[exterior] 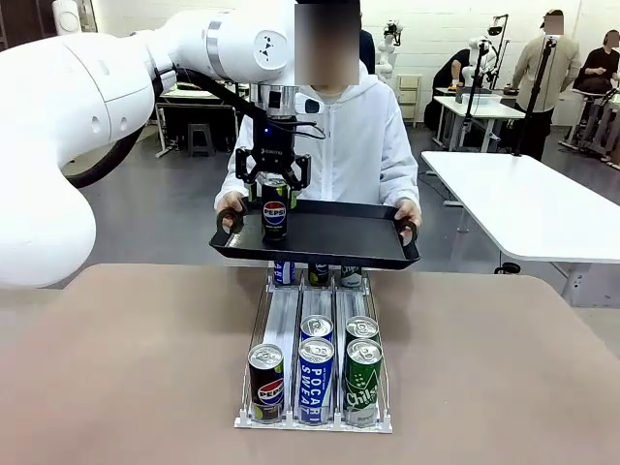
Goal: Retrieve and hand over the desired beverage to the person.
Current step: Place the picked can on the Handle tray extended by the person.
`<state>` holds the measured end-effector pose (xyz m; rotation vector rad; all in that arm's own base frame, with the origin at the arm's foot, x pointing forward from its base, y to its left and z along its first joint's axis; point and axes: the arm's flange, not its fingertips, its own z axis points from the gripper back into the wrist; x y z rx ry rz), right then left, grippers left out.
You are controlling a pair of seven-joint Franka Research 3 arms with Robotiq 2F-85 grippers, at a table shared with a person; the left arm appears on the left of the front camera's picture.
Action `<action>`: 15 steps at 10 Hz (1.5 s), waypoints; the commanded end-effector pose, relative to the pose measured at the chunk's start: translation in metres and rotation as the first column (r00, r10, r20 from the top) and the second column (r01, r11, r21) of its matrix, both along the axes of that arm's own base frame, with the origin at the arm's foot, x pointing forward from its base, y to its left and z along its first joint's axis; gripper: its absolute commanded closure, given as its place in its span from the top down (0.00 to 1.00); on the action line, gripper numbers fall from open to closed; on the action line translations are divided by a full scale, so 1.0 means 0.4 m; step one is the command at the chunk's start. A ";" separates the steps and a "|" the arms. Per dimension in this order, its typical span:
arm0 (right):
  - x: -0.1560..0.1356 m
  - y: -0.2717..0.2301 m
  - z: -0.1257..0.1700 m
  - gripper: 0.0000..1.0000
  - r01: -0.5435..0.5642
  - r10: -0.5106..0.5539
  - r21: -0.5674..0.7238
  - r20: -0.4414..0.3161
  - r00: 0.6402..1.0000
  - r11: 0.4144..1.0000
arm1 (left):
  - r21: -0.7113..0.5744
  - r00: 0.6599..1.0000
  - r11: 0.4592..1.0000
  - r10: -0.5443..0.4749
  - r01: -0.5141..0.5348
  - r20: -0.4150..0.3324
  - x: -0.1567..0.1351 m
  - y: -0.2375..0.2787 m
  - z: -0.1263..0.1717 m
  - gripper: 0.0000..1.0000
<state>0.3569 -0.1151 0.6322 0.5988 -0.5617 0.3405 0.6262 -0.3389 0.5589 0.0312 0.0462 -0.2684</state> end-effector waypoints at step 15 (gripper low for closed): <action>0.005 -0.001 0.003 1.00 -0.020 0.020 0.027 0.014 1.000 0.999 | -0.222 0.928 0.921 -0.257 0.319 0.268 -0.502 0.377 0.159 1.00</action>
